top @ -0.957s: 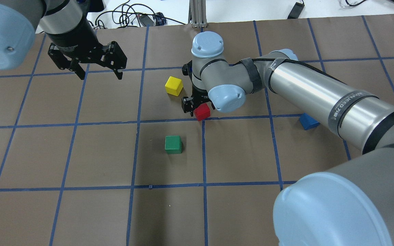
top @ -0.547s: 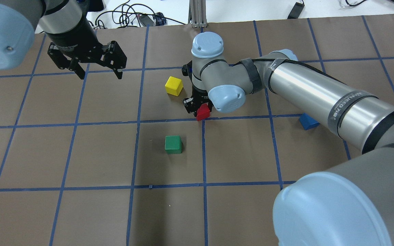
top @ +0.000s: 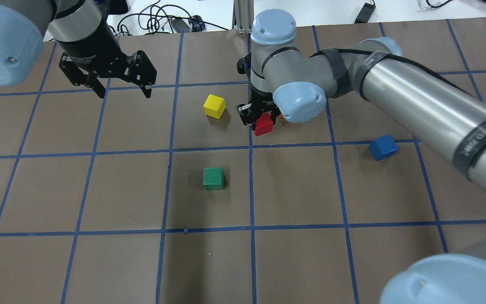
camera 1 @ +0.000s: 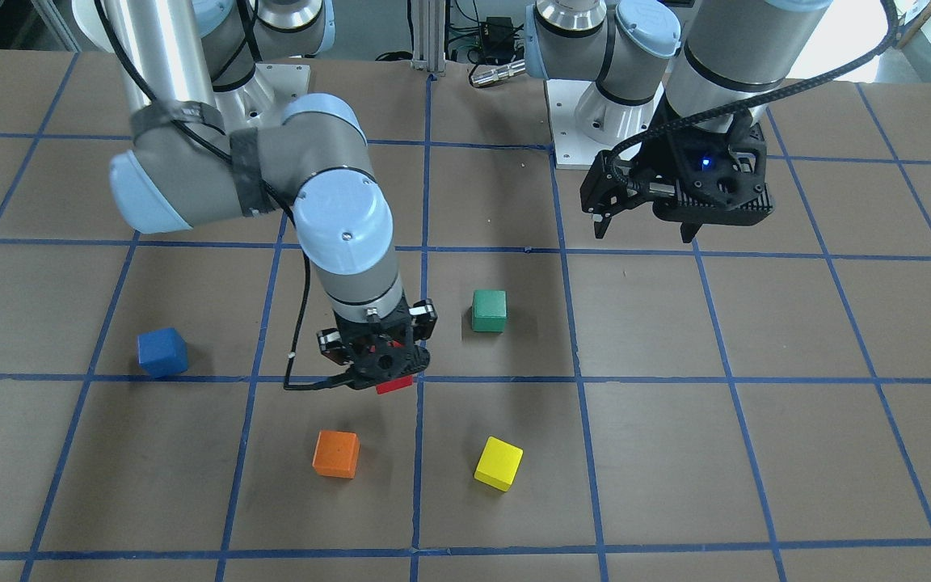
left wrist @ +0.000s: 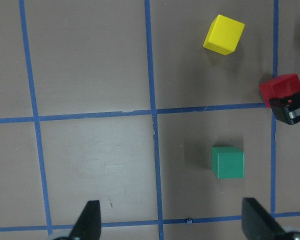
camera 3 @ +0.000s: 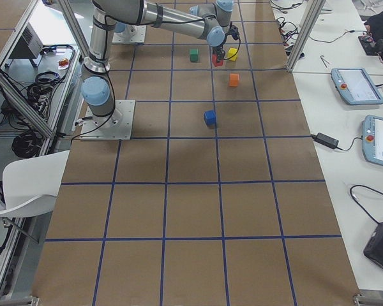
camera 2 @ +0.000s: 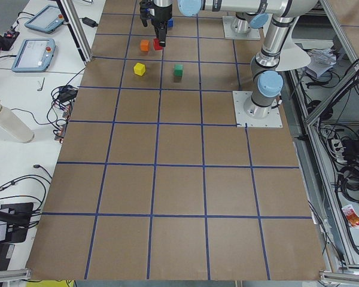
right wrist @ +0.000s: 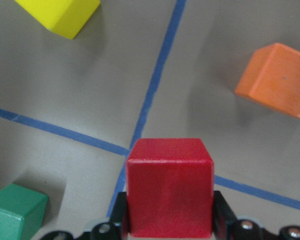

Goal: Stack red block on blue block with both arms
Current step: 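Carry the red cube with the right gripper over the blue cube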

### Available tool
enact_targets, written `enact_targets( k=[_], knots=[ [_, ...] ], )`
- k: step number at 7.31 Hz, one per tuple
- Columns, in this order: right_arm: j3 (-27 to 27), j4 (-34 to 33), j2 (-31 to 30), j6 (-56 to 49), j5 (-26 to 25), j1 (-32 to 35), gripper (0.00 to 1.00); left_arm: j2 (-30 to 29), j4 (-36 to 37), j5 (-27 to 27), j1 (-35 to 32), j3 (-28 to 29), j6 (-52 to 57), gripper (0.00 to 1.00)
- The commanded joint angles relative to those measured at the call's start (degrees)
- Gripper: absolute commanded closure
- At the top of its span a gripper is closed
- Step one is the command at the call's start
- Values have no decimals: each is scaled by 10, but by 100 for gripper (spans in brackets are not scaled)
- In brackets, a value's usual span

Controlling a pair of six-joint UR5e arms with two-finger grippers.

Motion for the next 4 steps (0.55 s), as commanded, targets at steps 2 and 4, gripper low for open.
enact_targets(
  k=[2, 4],
  knots=[
    [27, 126, -115, -77, -12, -158, 100, 1, 0, 0, 0, -3, 0, 0],
    [99, 103, -146, -183, -13, -221, 100, 2, 0, 0, 0, -4, 0, 0]
  ],
)
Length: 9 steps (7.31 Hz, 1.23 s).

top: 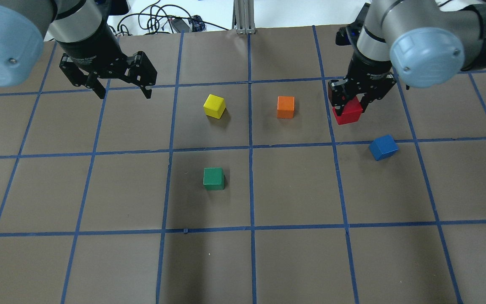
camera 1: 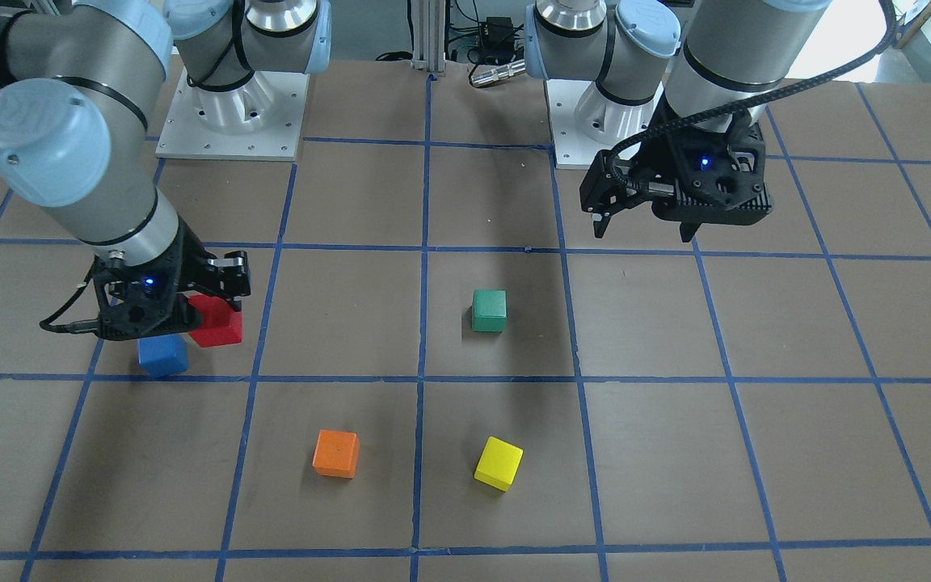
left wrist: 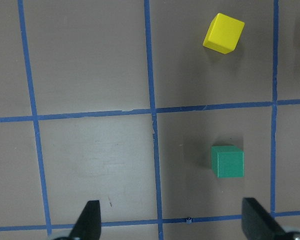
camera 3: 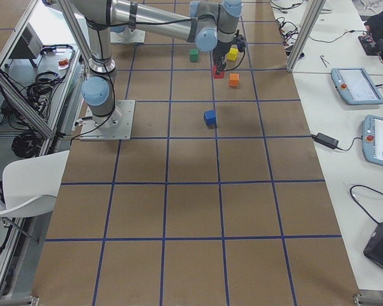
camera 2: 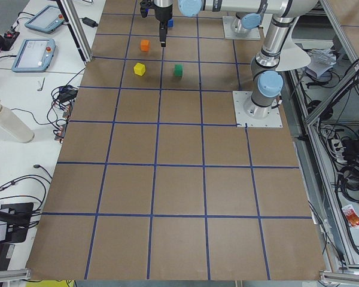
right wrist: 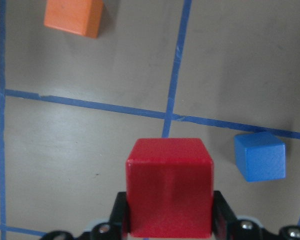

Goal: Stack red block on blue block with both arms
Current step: 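Carry the red cube with the right gripper over the blue cube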

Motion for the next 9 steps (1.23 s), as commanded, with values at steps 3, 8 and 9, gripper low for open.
enact_targets(
  k=[3, 8, 9],
  knots=[
    [102, -96, -26, -198, -2, -109, 100, 1, 0, 1, 0, -4, 0, 0],
    [153, -178, -8, -254, 10, -147, 100, 1, 0, 2, 0, -4, 0, 0],
    [153, -190, 2, -253, 10, -147, 100, 0, 0, 2, 0, -4, 0, 0]
  ],
)
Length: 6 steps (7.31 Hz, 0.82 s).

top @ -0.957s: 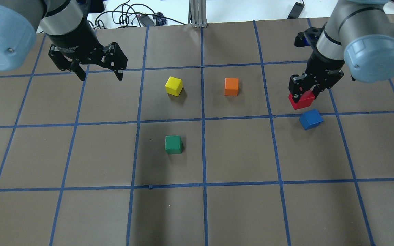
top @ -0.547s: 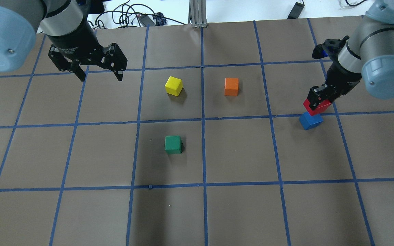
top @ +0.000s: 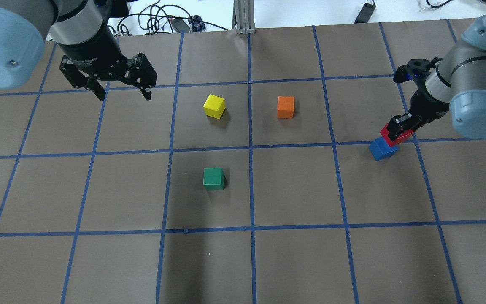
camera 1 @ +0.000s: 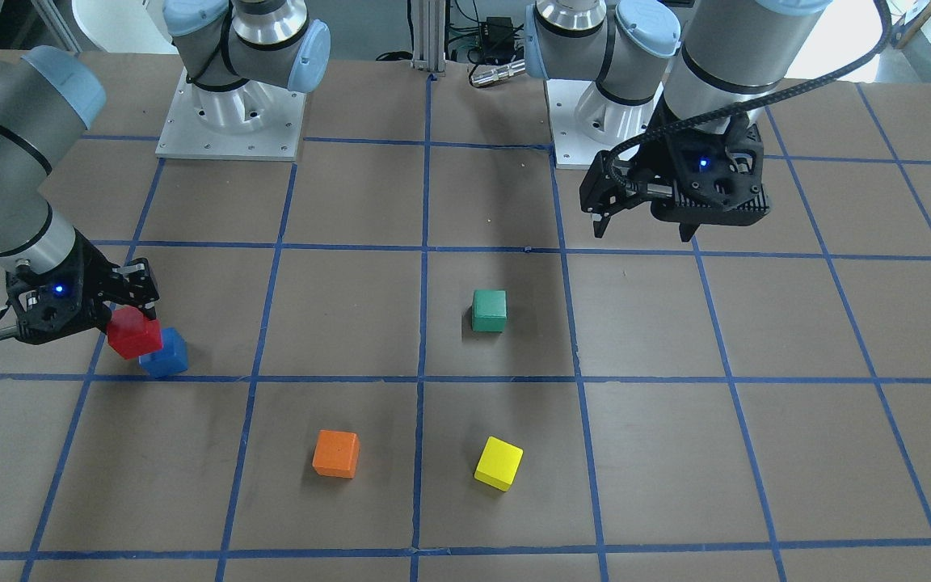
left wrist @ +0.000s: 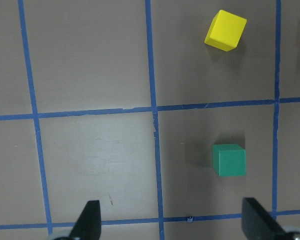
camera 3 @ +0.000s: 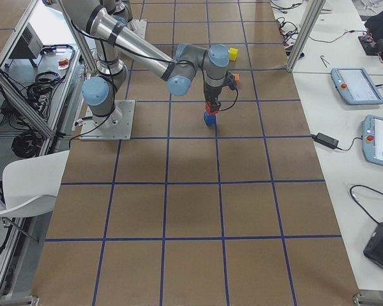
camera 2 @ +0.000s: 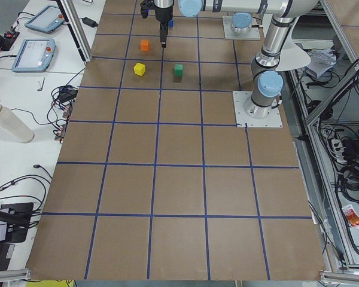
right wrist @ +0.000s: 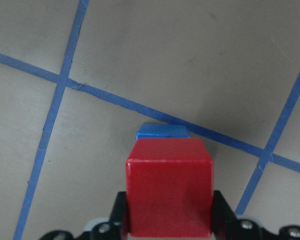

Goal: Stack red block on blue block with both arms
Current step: 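Lower the red cube onto the blue cube with the right gripper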

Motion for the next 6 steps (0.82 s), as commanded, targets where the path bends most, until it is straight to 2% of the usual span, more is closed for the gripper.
enact_targets(
  k=[1, 6],
  knots=[
    [1, -12, 20, 3, 1, 0, 100, 0, 0, 0, 0, 0, 0, 0],
    [6, -12, 21, 5, 1, 0, 98, 1, 0, 0, 0, 0, 0, 0]
  ],
)
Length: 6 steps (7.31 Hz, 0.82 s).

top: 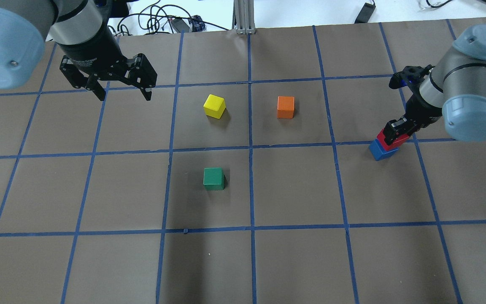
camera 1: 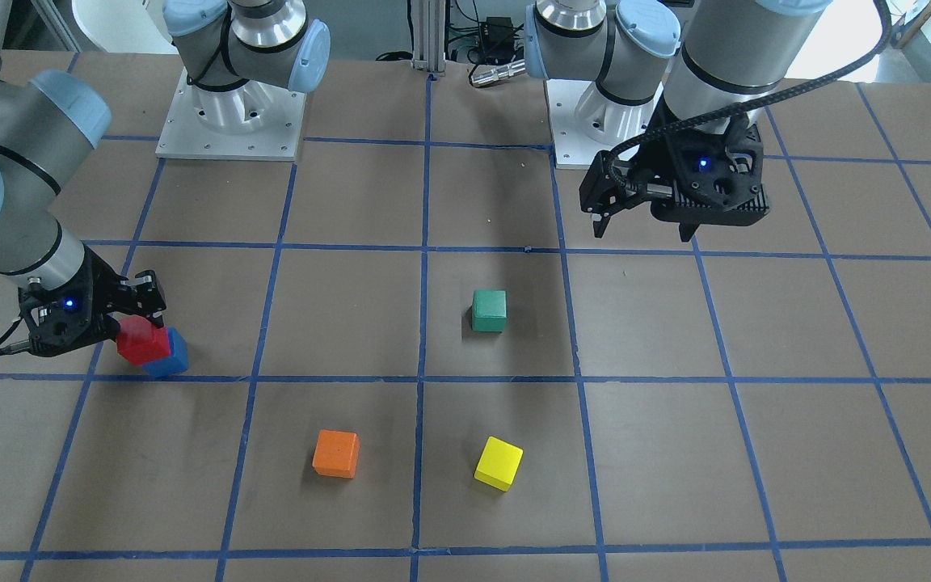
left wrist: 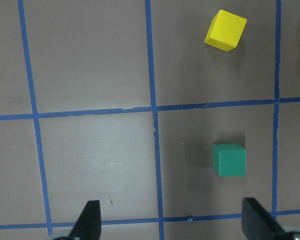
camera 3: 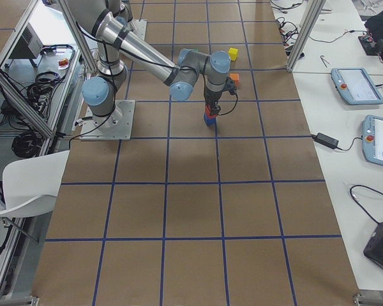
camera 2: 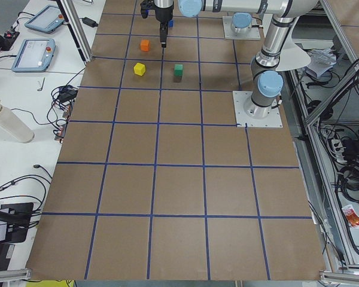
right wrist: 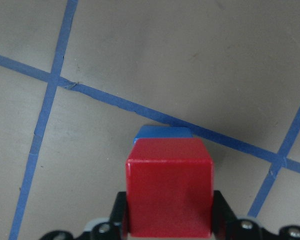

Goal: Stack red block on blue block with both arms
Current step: 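Lower the red cube onto the blue cube with the right gripper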

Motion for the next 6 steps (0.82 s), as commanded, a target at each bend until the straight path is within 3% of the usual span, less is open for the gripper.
enact_targets(
  k=[1, 4, 5, 6],
  knots=[
    [0, 1, 1, 0, 0, 0, 91, 1, 0, 0, 0, 0, 0, 0],
    [7, 1, 1, 0, 0, 0, 52, 2, 0, 0, 0, 0, 0, 0],
    [7, 1, 1, 0, 0, 0, 44, 2, 0, 0, 0, 0, 0, 0],
    [6, 0, 1, 0, 0, 0, 28, 2, 0, 0, 0, 0, 0, 0]
  ],
)
